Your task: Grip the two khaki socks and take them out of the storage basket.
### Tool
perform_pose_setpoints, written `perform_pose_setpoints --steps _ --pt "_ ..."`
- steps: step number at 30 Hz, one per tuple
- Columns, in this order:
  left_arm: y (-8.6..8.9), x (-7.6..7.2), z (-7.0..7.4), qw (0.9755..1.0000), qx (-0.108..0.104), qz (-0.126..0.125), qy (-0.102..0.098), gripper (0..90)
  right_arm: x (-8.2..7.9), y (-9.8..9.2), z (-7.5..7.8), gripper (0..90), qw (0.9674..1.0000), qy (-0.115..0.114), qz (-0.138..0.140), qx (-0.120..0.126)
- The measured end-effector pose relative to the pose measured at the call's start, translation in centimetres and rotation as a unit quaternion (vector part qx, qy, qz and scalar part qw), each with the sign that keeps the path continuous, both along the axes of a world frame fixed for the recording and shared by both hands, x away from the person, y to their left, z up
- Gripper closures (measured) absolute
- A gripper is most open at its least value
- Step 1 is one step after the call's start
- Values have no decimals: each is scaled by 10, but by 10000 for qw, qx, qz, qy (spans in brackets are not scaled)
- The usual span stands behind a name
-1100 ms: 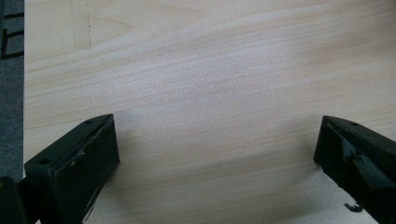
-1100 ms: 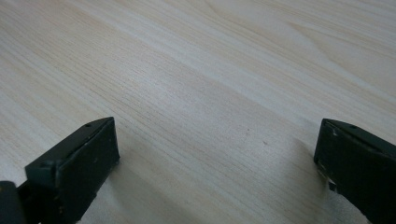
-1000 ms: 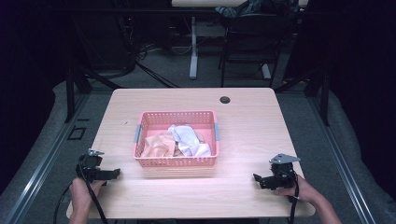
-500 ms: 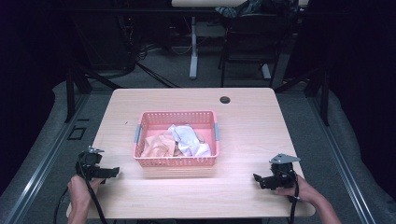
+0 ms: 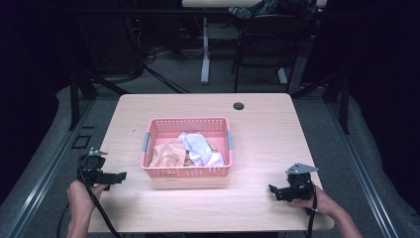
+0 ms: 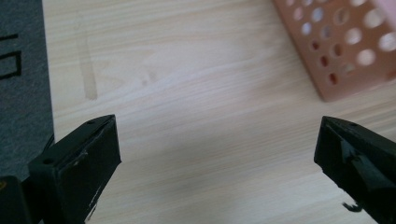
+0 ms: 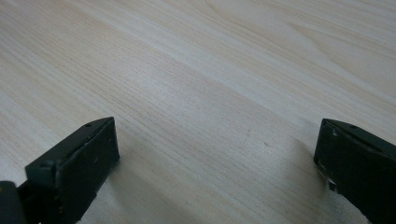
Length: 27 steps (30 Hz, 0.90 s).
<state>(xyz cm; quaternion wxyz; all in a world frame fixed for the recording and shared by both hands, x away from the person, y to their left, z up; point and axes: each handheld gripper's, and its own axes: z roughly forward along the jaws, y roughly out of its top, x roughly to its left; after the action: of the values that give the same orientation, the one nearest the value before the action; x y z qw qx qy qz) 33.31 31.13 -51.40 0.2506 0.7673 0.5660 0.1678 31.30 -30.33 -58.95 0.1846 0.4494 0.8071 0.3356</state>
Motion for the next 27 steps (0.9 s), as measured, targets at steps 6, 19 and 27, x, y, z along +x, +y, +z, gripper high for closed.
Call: perform_pose_setpoints --steps 6,19,27 --pt "-9 -2 13 9999 -50 -156 -54 0 0 0 0 0 10000 3 7 -1" --pt "-26 4 40 9990 -108 -427 -69 0 0 0 0 0 10000 8 10 -4" --pt "-49 14 57 9971 -179 -734 -122 0 0 0 0 0 10000 0 -1 4"
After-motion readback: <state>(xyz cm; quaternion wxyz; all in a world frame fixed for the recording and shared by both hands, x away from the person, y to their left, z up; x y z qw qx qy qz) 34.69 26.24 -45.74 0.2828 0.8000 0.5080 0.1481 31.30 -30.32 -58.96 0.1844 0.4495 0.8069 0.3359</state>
